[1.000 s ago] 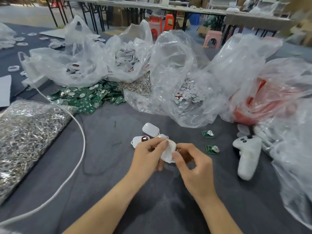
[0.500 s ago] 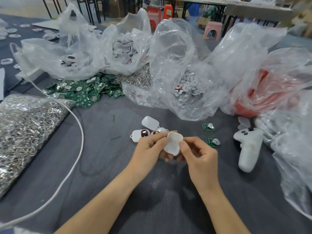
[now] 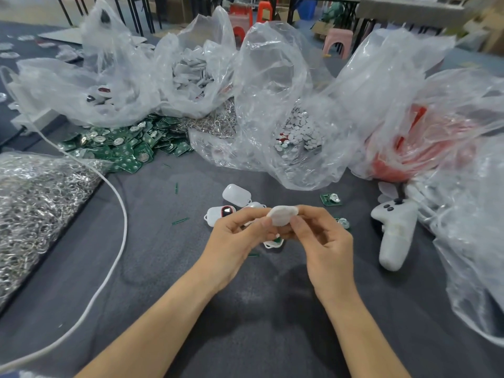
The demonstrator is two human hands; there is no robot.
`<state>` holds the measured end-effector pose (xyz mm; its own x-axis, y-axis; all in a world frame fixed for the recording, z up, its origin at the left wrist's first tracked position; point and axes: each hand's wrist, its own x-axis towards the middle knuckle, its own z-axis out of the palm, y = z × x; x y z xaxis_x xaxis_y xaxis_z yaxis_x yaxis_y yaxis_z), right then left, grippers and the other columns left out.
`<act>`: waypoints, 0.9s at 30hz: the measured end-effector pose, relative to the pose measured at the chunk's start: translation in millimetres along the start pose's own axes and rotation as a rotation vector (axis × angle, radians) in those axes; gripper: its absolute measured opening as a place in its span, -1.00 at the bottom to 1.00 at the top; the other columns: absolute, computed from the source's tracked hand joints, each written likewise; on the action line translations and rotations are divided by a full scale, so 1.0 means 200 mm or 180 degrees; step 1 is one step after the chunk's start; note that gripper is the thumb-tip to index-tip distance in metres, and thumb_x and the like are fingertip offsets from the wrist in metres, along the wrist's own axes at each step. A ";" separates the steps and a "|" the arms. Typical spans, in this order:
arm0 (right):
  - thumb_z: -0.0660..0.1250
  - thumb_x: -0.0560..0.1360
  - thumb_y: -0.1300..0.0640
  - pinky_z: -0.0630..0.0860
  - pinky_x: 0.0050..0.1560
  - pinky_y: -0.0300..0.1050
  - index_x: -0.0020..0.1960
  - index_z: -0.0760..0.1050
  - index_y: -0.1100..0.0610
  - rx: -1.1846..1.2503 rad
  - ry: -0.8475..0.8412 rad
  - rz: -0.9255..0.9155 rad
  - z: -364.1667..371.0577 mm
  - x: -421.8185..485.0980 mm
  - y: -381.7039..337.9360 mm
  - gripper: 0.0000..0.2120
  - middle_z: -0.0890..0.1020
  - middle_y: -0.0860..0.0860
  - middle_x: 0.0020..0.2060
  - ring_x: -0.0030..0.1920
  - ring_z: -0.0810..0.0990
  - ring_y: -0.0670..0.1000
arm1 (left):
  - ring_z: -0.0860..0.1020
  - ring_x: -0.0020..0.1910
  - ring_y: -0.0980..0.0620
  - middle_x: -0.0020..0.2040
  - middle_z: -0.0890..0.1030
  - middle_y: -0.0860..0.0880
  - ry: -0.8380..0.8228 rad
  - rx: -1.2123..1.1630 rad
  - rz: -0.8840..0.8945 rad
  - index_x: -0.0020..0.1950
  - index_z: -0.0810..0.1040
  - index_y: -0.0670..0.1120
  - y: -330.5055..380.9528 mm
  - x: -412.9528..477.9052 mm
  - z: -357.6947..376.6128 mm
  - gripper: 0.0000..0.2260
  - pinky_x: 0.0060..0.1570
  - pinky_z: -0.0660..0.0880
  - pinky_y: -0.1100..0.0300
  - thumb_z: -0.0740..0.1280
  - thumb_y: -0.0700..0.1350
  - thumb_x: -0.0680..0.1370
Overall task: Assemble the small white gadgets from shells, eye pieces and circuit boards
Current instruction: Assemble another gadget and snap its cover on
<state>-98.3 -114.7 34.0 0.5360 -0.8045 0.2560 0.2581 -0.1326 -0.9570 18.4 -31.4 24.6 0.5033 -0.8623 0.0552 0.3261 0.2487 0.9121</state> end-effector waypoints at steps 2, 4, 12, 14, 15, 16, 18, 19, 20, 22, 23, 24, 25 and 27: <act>0.37 0.45 0.18 0.61 -0.06 -0.13 -0.05 0.60 0.15 0.0071 -0.0057 -0.0046 0.01 0.00 0.00 -0.90 0.70 0.05 -0.16 -0.14 0.69 0.06 | 0.65 -0.04 0.08 -0.05 0.70 -0.01 -0.0026 -0.0211 0.0014 -0.04 0.72 0.00 0.00 0.00 0.00 -0.86 -0.05 0.54 0.30 0.42 -0.12 0.45; 0.38 0.44 0.21 0.59 -0.02 -0.19 -0.04 0.60 0.16 0.0048 -0.0126 -0.0105 0.01 -0.01 0.00 -0.90 0.70 0.03 -0.13 -0.09 0.68 0.01 | 0.65 0.00 0.07 -0.03 0.70 -0.03 0.0034 -0.0359 -0.0025 -0.02 0.72 -0.02 0.01 0.01 0.00 -0.81 -0.02 0.54 0.30 0.40 -0.12 0.41; 0.44 0.42 0.31 0.55 0.02 -0.23 -0.03 0.62 0.11 -0.0348 -0.0281 -0.0529 -0.01 0.00 0.04 -0.83 0.62 0.04 0.00 0.05 0.64 0.03 | 0.60 0.17 -0.02 0.14 0.64 -0.16 -0.0018 -0.0669 -0.0201 0.19 0.58 -0.16 0.01 0.01 -0.02 -0.70 0.06 0.54 0.24 0.28 -0.18 0.47; 0.47 0.41 0.25 0.56 0.03 -0.14 -0.05 0.62 0.03 -0.0673 -0.0255 -0.0729 -0.02 0.00 0.05 -0.82 0.57 0.00 0.05 0.09 0.61 0.07 | 0.56 0.23 -0.06 0.22 0.60 -0.17 -0.0168 -0.0788 -0.0303 0.27 0.51 -0.19 0.02 0.01 -0.03 -0.68 0.09 0.53 0.21 0.24 -0.22 0.52; 0.47 0.41 0.22 0.57 0.03 -0.08 -0.04 0.62 0.00 -0.0848 -0.0232 -0.0830 -0.02 0.01 0.06 -0.82 0.55 -0.02 0.05 0.09 0.60 0.07 | 0.55 0.24 -0.06 0.24 0.59 -0.18 -0.0228 -0.0863 -0.0358 0.29 0.49 -0.20 0.02 0.01 -0.04 -0.68 0.09 0.53 0.20 0.23 -0.23 0.54; 0.47 0.40 0.20 0.57 0.02 -0.02 -0.04 0.62 0.00 -0.0989 -0.0219 -0.0915 -0.03 0.01 0.06 -0.82 0.55 -0.03 0.05 0.09 0.59 0.06 | 0.55 0.24 -0.07 0.25 0.57 -0.18 -0.0269 -0.0932 -0.0400 0.29 0.48 -0.20 0.03 0.01 -0.04 -0.67 0.09 0.54 0.19 0.23 -0.23 0.53; 0.46 0.38 0.24 0.57 0.02 0.06 -0.05 0.62 0.03 -0.1133 -0.0219 -0.1012 -0.03 0.01 0.07 -0.81 0.54 -0.06 0.05 0.09 0.59 0.04 | 0.54 0.25 -0.09 0.27 0.55 -0.20 -0.0316 -0.0971 -0.0412 0.30 0.48 -0.21 0.03 0.01 -0.05 -0.65 0.09 0.54 0.17 0.23 -0.25 0.51; 0.46 0.37 0.27 0.58 0.02 0.08 -0.05 0.62 0.06 -0.1182 -0.0227 -0.1039 -0.03 0.01 0.07 -0.80 0.54 -0.06 0.04 0.08 0.59 0.03 | 0.55 0.25 -0.09 0.27 0.56 -0.20 -0.0305 -0.0931 -0.0394 0.30 0.48 -0.21 0.02 0.01 -0.05 -0.65 0.09 0.54 0.18 0.23 -0.26 0.51; 0.46 0.37 0.31 0.58 0.01 0.08 -0.05 0.62 0.09 -0.1233 -0.0241 -0.1061 -0.03 0.01 0.07 -0.80 0.54 -0.06 0.04 0.07 0.59 0.02 | 0.56 0.23 -0.08 0.25 0.57 -0.20 -0.0267 -0.0871 -0.0381 0.29 0.48 -0.22 0.02 0.01 -0.05 -0.65 0.07 0.54 0.19 0.22 -0.27 0.50; 0.45 0.36 0.37 0.59 0.00 0.06 -0.06 0.61 0.17 -0.1296 -0.0284 -0.1096 -0.02 0.01 0.07 -0.80 0.54 -0.01 0.03 0.05 0.60 0.03 | 0.58 0.19 -0.05 0.19 0.61 -0.16 -0.0174 -0.0745 -0.0346 0.28 0.49 -0.22 0.01 0.02 -0.05 -0.63 0.04 0.55 0.22 0.23 -0.26 0.47; 0.44 0.37 0.39 0.60 0.00 0.03 -0.07 0.61 0.19 -0.1296 -0.0292 -0.1101 -0.02 0.01 0.07 -0.81 0.54 0.00 0.02 0.03 0.60 0.04 | 0.59 0.18 -0.04 0.16 0.63 -0.15 -0.0142 -0.0681 -0.0295 0.28 0.49 -0.21 0.01 0.02 -0.05 -0.63 0.04 0.55 0.23 0.24 -0.25 0.47; 0.43 0.37 0.39 0.60 -0.01 -0.01 -0.07 0.61 0.21 -0.1284 -0.0282 -0.1101 -0.01 0.01 0.06 -0.82 0.54 0.01 0.02 0.01 0.61 0.03 | 0.60 0.16 -0.04 0.14 0.64 -0.14 -0.0118 -0.0623 -0.0231 0.28 0.49 -0.18 0.00 0.02 -0.05 -0.63 0.03 0.55 0.23 0.25 -0.25 0.47; 0.43 0.37 0.39 0.60 -0.02 -0.06 -0.06 0.61 0.21 -0.1270 -0.0264 -0.1104 -0.01 0.01 0.06 -0.82 0.55 0.00 0.01 -0.01 0.61 0.02 | 0.61 0.13 -0.04 0.12 0.65 -0.13 -0.0103 -0.0571 -0.0166 0.28 0.49 -0.14 0.00 0.02 -0.05 -0.63 0.03 0.55 0.22 0.25 -0.25 0.47; 0.43 0.38 0.37 0.58 -0.08 -0.15 -0.01 0.59 0.17 -0.1295 -0.0216 -0.1121 -0.01 0.00 0.04 -0.78 0.56 -0.01 -0.02 -0.09 0.62 -0.01 | 0.62 0.11 -0.05 0.09 0.66 -0.14 -0.0072 -0.0445 -0.0048 0.28 0.49 -0.10 0.00 0.02 -0.05 -0.65 0.03 0.55 0.21 0.25 -0.23 0.49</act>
<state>-97.7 -118.2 25.5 0.5275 -0.6334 0.5661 0.1065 -0.6118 -0.7838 28.5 -29.7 19.7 0.4799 -0.8757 0.0525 0.4425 0.2933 0.8474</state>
